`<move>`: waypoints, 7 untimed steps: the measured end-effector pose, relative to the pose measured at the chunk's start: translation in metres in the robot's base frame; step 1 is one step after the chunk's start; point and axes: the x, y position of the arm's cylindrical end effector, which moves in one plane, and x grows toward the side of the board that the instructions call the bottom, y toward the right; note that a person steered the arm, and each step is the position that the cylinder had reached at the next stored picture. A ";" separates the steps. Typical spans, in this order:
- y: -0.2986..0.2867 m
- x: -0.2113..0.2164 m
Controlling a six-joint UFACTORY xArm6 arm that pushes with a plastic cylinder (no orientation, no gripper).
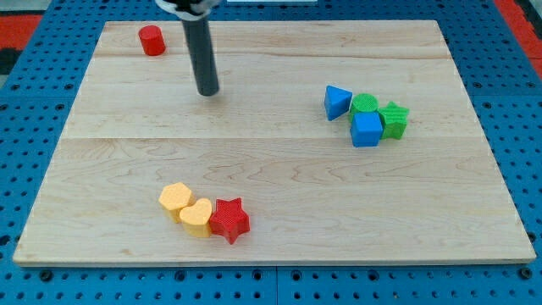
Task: Push the yellow heart and yellow hexagon up a bit
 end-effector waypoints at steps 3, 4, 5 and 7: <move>0.057 0.102; 0.043 0.109; -0.024 0.111; -0.095 0.165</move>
